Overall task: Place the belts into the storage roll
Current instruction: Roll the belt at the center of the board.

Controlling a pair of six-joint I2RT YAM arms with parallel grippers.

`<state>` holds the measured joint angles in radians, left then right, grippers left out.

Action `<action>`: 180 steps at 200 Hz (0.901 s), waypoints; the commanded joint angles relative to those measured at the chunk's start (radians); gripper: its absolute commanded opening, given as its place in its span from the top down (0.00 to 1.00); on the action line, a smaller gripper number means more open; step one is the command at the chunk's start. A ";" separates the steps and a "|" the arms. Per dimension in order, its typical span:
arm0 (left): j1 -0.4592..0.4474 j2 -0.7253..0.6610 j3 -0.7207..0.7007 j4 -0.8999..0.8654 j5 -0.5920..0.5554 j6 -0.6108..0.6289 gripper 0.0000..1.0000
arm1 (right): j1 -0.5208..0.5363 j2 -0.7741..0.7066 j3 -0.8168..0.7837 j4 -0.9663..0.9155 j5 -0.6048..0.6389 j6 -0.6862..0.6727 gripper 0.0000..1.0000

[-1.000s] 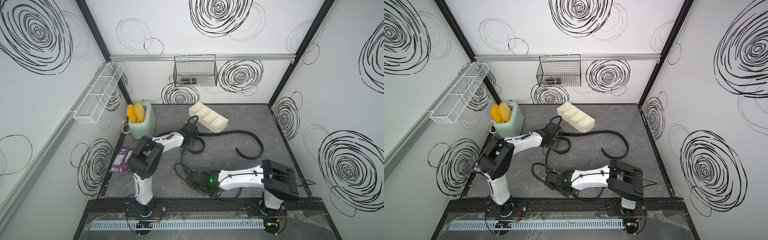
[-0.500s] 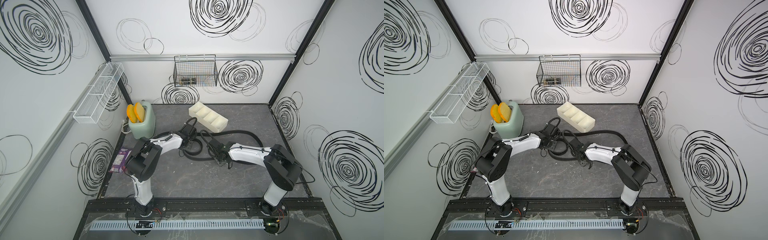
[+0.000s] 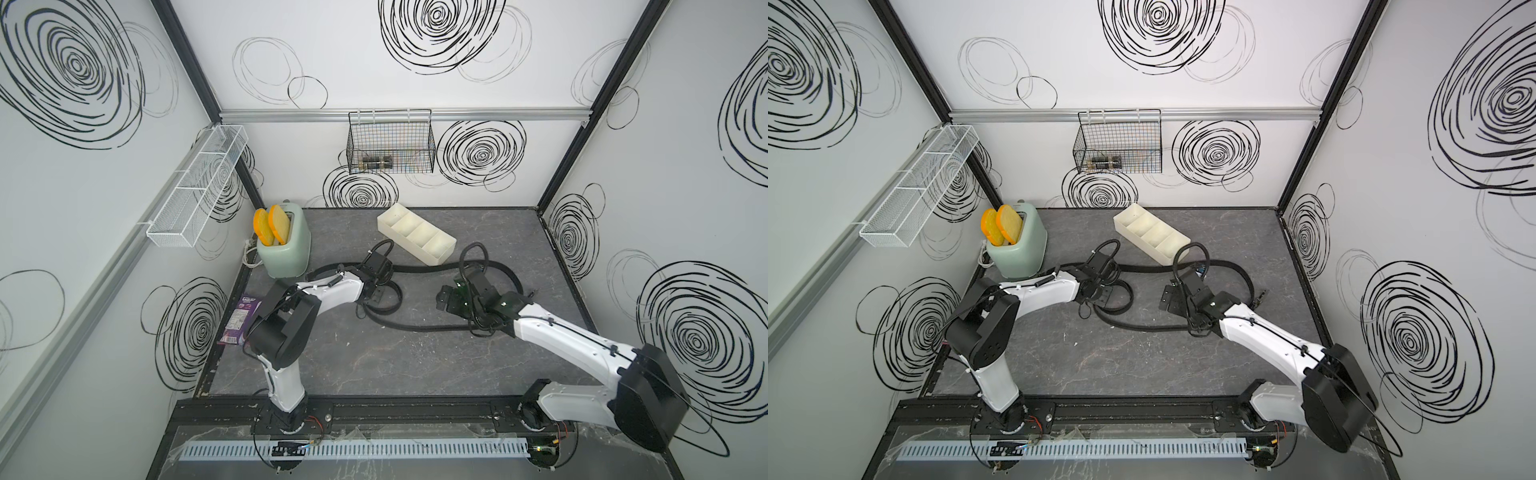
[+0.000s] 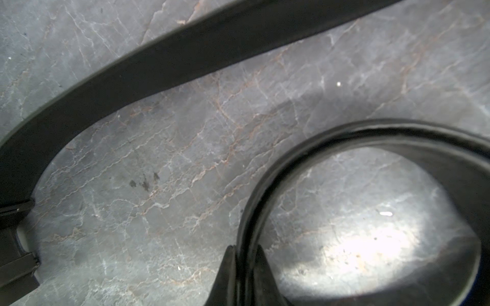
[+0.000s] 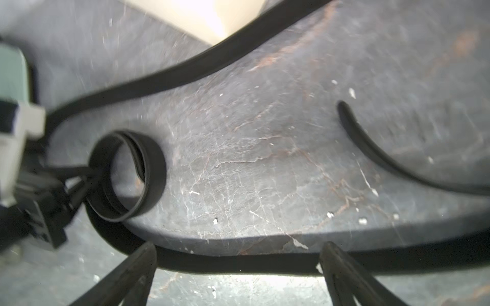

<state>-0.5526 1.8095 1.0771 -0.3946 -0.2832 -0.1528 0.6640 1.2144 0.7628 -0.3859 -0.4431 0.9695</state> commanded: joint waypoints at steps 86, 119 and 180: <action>-0.091 -0.006 -0.057 -0.068 -0.017 0.020 1.00 | -0.459 -0.087 -0.273 0.027 0.033 0.104 0.13; -0.095 -0.014 -0.069 -0.064 -0.017 0.020 1.00 | -0.543 0.005 -0.255 -0.018 0.031 0.009 0.18; -0.090 -0.033 -0.100 -0.052 -0.010 0.021 1.00 | -0.633 0.057 -0.266 -0.002 0.039 -0.064 0.48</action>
<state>-0.6342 1.7752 1.0183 -0.3664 -0.3244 -0.1474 0.0586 1.2385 0.5087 -0.3557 -0.4545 0.9474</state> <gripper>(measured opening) 0.126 0.583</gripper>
